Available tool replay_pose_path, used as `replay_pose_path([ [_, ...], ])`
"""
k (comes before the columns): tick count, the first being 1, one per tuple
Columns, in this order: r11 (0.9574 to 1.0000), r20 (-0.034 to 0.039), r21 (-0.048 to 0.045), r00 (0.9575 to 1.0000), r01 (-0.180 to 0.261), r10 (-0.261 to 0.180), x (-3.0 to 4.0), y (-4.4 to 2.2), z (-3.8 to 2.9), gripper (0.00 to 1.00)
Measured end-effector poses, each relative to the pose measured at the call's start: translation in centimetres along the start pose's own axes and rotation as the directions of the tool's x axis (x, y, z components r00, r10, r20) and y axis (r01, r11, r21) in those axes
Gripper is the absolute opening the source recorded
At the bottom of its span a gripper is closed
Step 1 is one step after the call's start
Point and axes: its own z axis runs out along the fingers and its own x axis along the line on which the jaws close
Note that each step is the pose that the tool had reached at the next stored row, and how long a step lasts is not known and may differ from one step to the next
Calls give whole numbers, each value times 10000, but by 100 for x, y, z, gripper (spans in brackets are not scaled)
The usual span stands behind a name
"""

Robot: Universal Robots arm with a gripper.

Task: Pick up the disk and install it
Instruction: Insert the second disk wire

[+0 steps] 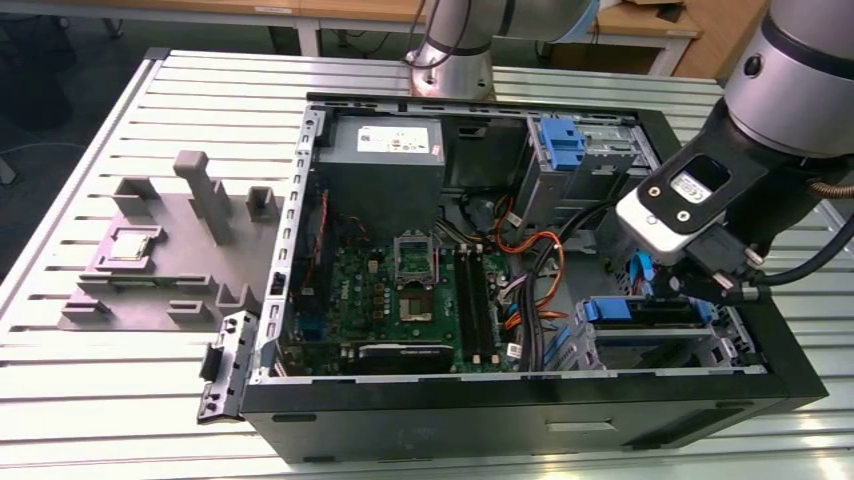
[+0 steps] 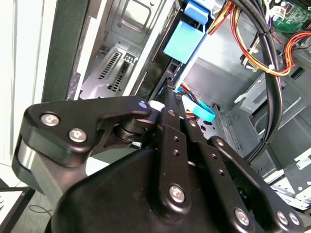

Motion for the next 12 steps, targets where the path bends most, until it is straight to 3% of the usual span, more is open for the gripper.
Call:
replay_pose_path([
  [3, 10000, -50, 25, 10000, -69, 70, 0, -1, 19, 10],
  [7, 10000, -52, 47, 10000, -85, 85, 1, 6, 22, 10],
  [9, 9998, -45, 158, 10000, -85, 86, 1, 6, 22, 10],
  [12, 9990, -23, 451, 10000, -80, 82, 2, 13, 25, 10],
])
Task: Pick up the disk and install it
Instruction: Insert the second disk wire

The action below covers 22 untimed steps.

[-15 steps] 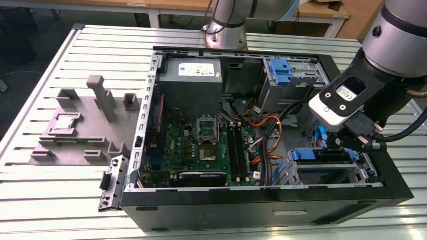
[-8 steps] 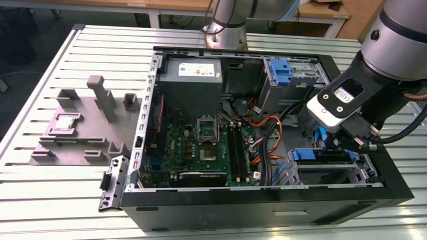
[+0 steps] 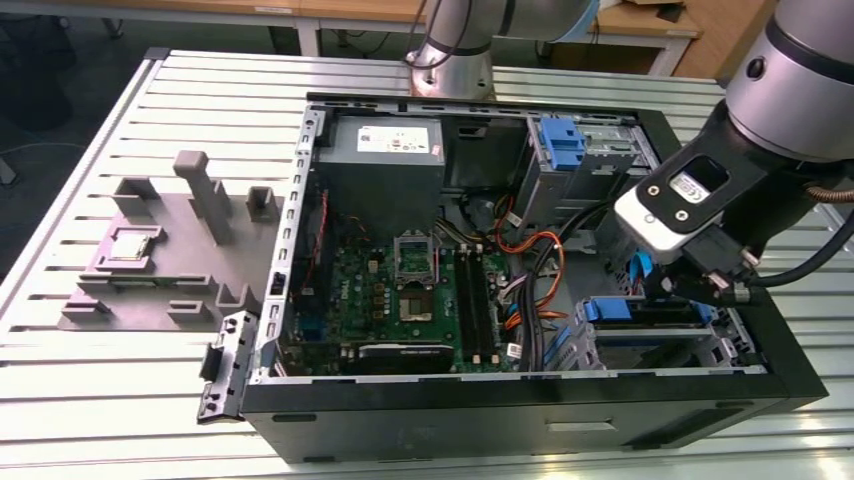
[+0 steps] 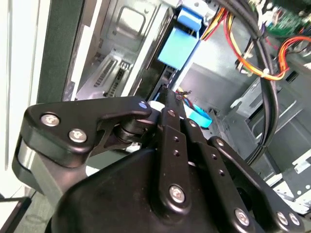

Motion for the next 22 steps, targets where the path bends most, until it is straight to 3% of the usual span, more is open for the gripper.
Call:
replay_pose_path([
  [8, 10000, 6, 79, 10000, 11, -11, 4, 43, 6, 10],
  [22, 9999, 11, 118, 10000, 11, -12, 4, 39, 69, 10],
])
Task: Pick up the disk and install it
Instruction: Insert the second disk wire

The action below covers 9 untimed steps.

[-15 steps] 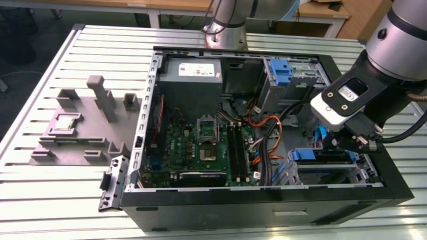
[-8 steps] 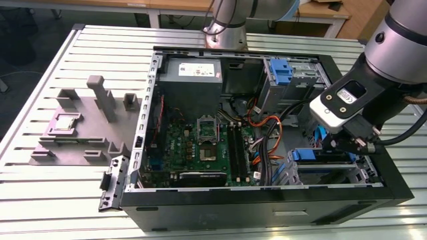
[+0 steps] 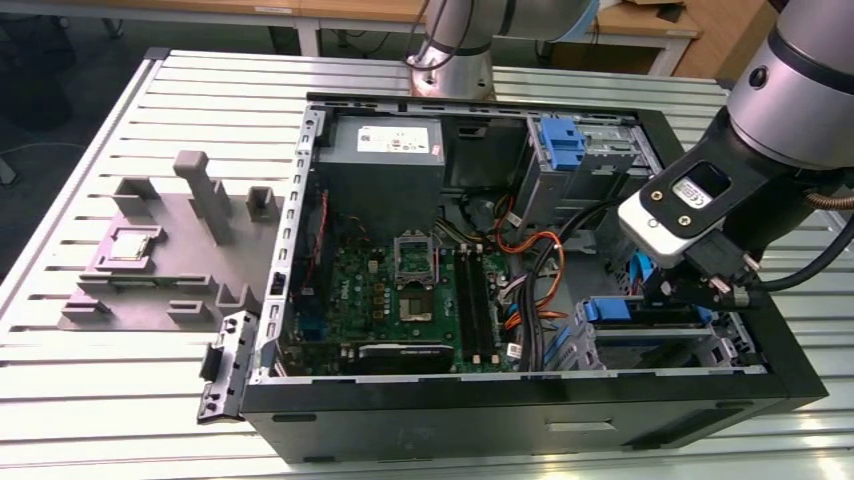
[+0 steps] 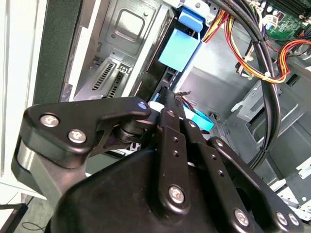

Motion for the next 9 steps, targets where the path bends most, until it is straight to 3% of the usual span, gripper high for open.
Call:
replay_pose_path([
  [6, 10000, -4, 0, 10000, 0, 0, -1, 7, -110, 10],
  [9, 10000, -5, 1, 10000, 0, 0, -1, 8, -131, 10],
])
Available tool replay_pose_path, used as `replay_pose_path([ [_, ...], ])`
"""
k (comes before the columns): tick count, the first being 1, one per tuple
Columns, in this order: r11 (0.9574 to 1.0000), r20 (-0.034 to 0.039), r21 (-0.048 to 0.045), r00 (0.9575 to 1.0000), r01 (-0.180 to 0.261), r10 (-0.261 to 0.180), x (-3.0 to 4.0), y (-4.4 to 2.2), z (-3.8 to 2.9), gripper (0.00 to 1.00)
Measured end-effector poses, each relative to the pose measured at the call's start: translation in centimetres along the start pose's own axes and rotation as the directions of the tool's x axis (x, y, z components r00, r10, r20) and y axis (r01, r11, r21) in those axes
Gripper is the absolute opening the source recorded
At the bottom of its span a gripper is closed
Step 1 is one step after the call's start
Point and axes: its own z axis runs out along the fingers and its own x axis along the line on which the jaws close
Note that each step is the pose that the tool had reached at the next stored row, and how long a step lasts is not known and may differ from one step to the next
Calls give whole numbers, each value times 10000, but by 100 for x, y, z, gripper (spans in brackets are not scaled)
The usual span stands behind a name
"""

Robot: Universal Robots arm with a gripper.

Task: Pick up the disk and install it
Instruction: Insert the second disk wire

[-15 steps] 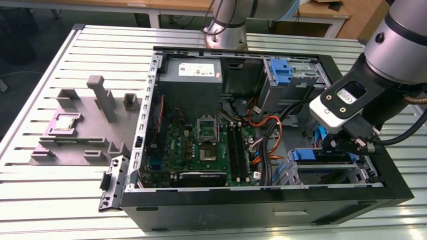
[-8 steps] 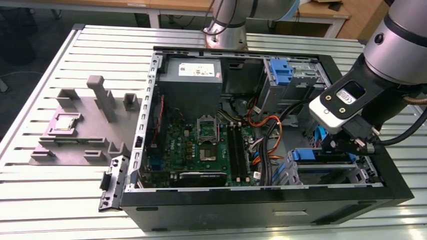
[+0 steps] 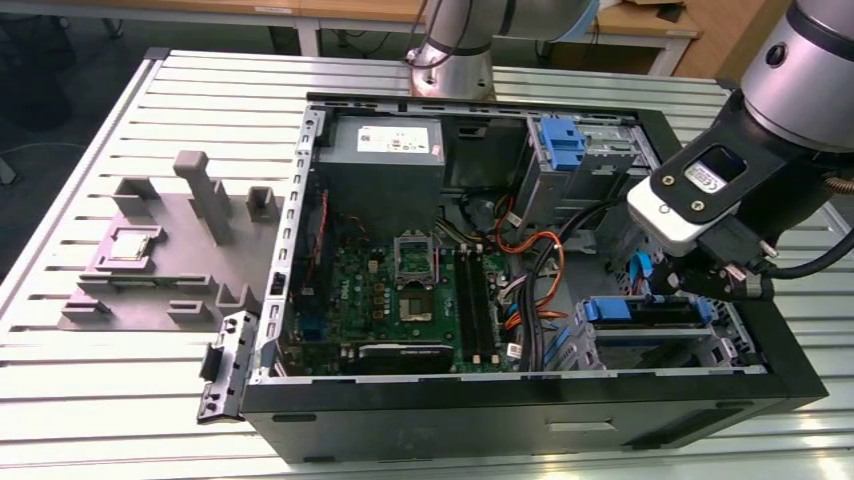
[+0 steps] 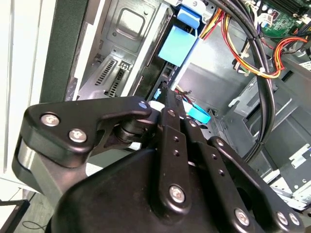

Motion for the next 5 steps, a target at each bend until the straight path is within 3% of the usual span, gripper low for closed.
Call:
replay_pose_path([
  [5, 10000, 3, 4, 10000, 0, 0, 0, 0, -1, 10],
])
